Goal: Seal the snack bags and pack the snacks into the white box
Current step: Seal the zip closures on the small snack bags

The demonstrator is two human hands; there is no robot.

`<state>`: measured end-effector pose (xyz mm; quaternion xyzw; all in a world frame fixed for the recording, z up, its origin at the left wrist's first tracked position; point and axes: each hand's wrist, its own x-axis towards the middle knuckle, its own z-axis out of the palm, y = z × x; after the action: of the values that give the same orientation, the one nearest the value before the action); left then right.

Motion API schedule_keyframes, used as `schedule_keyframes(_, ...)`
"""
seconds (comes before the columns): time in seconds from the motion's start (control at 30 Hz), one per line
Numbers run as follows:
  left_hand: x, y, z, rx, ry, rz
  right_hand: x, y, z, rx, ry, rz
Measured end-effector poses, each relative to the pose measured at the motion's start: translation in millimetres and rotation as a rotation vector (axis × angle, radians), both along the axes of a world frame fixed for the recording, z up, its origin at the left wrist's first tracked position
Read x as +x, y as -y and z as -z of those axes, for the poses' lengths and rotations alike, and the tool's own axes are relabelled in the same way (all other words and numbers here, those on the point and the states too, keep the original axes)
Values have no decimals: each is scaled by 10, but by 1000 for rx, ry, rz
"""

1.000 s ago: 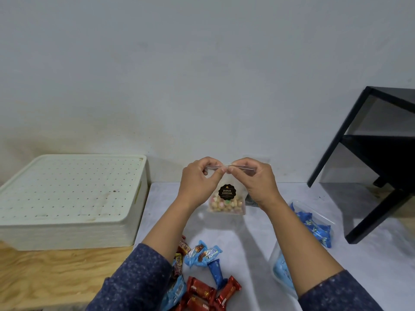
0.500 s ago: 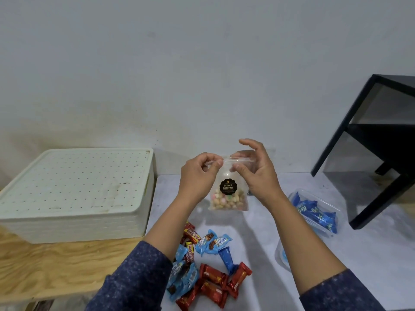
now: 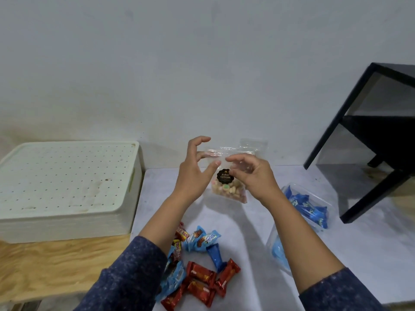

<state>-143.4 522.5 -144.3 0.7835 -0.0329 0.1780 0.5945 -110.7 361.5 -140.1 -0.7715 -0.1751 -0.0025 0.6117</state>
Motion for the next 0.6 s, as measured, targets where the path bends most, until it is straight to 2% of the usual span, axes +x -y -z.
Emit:
schedule_keyframes(0.1, 155, 39, 168, 92, -39, 94, 207, 77, 138, -15, -42, 11)
schedule_keyframes(0.27, 603, 57, 507, 384, -149, 42, 654, 118, 475, -67, -115, -8)
schedule_keyframes(0.6, 1368, 175, 1220, 480, -401, -106, 1561, 77, 1267, -385, -131, -74)
